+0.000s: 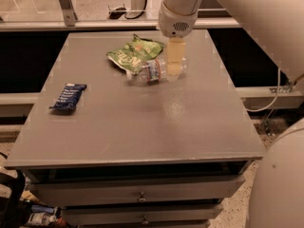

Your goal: Place water bottle upright

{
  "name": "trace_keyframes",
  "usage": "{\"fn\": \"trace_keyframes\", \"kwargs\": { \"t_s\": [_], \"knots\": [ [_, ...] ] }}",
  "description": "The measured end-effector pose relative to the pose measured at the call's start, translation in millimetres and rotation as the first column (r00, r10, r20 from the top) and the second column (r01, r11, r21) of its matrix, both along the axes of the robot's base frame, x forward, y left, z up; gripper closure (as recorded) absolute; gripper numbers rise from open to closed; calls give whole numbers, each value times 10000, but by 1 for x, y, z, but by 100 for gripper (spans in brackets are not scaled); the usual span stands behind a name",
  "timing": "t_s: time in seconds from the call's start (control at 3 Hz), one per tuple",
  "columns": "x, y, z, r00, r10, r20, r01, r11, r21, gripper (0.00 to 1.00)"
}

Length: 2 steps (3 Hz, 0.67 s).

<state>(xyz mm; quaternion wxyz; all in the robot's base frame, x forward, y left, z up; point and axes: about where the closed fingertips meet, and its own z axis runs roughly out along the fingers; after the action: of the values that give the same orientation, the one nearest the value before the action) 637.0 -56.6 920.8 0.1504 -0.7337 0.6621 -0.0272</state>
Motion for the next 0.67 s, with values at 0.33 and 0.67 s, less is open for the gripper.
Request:
{"fn": "trace_keyframes", "kwargs": {
  "t_s": [0.33,0.67],
  "knots": [
    [-2,10,-6,9985,528,116,-529,9986,54,0],
    [4,17,-18,9969,791,40,-791,9969,38,0]
  ]
}}
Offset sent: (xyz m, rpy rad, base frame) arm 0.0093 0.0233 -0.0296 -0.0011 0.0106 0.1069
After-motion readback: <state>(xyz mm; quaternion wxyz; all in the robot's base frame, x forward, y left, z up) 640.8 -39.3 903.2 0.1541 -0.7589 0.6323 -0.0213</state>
